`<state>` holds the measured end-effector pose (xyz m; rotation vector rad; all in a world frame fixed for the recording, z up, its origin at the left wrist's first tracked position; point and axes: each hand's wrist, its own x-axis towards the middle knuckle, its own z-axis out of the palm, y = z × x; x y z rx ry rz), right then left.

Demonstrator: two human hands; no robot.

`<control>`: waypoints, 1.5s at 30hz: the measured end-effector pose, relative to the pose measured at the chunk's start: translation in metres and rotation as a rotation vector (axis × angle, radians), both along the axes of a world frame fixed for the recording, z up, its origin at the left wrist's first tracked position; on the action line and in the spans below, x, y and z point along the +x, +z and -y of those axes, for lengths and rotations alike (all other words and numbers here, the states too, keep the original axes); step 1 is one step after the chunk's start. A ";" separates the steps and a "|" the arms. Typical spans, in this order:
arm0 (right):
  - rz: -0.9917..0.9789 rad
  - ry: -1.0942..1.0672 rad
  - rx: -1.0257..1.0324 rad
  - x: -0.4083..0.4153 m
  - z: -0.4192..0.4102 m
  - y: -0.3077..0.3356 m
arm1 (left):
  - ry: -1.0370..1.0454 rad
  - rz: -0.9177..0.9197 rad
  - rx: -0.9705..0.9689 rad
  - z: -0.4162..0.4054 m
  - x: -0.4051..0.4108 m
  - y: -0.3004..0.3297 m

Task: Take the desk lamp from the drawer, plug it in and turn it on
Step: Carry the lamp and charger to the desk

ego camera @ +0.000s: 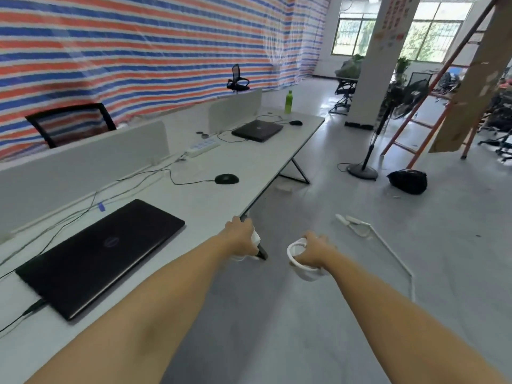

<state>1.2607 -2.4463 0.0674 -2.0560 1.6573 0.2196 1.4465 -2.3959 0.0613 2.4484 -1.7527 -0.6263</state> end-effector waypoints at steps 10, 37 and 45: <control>-0.024 0.054 0.019 0.019 0.234 -0.023 | 0.025 0.003 0.006 0.224 0.014 -0.019; -0.099 0.378 0.047 0.298 0.765 -0.031 | 0.398 -0.045 0.074 0.667 0.257 -0.053; -0.182 0.700 0.023 0.443 0.854 -0.061 | 0.679 -0.131 0.077 0.728 0.350 -0.090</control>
